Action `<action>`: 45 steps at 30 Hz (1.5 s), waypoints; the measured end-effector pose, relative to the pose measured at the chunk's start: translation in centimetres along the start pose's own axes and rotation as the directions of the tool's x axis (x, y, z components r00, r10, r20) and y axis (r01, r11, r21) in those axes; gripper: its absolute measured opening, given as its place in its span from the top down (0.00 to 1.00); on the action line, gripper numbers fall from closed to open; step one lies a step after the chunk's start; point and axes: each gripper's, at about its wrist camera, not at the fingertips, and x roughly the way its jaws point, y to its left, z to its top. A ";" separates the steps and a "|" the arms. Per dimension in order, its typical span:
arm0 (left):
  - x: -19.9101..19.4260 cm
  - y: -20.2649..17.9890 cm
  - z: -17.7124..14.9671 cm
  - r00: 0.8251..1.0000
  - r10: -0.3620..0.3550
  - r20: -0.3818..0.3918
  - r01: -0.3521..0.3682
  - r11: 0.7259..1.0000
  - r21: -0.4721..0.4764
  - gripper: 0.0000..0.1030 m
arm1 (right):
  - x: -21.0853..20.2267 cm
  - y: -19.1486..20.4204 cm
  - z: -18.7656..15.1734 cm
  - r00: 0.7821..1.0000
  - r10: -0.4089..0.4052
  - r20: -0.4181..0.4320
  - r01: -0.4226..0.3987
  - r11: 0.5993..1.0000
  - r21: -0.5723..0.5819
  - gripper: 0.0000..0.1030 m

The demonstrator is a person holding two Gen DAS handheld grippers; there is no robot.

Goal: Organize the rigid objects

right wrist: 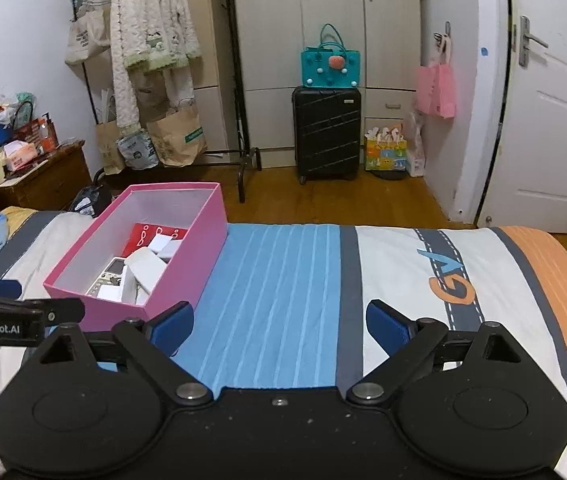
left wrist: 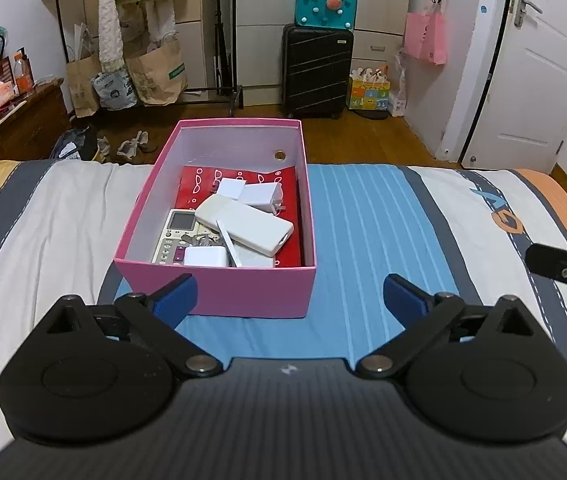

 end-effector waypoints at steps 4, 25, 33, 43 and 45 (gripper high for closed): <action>0.0 -0.2 -0.1 1.000 0.020 0.017 -0.020 1.000 0.007 0.02 | -0.4 -0.1 0.0 1.000 0.013 -0.001 -0.013 1.000 0.009 0.07; 0.0 -0.5 -0.2 1.000 0.010 -0.009 -0.010 1.000 0.027 0.02 | -1.0 0.2 -0.2 0.996 0.087 -0.032 -0.086 0.996 0.017 0.08; 0.4 -0.5 -0.4 0.999 0.031 -0.019 -0.030 0.999 0.044 0.02 | -1.3 0.9 -0.3 0.998 0.062 -0.015 -0.063 0.998 -0.016 0.08; 0.4 -0.3 -0.6 0.999 0.035 -0.020 -0.034 0.998 0.058 0.02 | -1.2 1.3 -0.5 0.999 0.041 -0.012 -0.041 0.999 -0.025 0.08; 0.3 -0.3 -0.5 0.999 0.035 -0.016 -0.034 0.998 0.057 0.02 | -1.1 1.3 -0.6 0.999 0.030 -0.013 -0.030 0.999 -0.022 0.08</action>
